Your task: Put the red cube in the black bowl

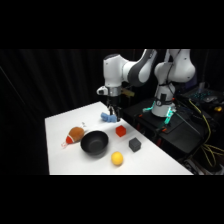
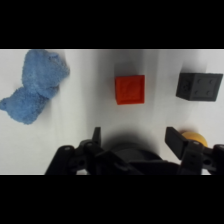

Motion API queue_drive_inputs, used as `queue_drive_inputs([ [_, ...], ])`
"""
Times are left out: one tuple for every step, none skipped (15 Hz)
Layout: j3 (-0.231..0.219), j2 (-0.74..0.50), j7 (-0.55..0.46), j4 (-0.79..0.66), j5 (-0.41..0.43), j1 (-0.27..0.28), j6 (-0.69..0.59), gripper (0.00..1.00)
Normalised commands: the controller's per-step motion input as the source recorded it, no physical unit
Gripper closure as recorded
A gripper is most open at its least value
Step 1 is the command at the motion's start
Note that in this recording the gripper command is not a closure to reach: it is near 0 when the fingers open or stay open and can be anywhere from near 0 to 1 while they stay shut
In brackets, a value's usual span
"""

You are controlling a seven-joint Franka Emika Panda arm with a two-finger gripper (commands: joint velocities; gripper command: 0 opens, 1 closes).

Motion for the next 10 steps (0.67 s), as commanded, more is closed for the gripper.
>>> queue_drive_inputs([
  [-0.022, 0.10, -0.32, -0.19, 0.234, -0.042, 0.50, 0.00],
  [-0.009, 0.12, -0.33, -0.16, 0.250, -0.040, 0.47, 0.00],
  [0.007, 0.12, -0.32, -0.13, 0.255, -0.041, 0.42, 0.00],
  [0.027, 0.11, -0.32, -0.14, 0.276, -0.043, 0.38, 0.00],
  [0.048, 0.09, -0.32, -0.14, 0.286, -0.049, 0.34, 0.00],
  [0.072, 0.07, -0.33, -0.14, 0.304, -0.057, 0.30, 0.00],
  [0.092, 0.05, -0.33, -0.14, 0.306, -0.066, 0.27, 0.00],
  [0.105, 0.03, -0.31, -0.12, 0.290, -0.075, 0.24, 0.00],
  [0.119, 0.02, -0.31, -0.12, 0.289, -0.082, 0.23, 0.00],
  [0.129, 0.01, -0.30, -0.12, 0.285, -0.087, 0.21, 0.00],
])
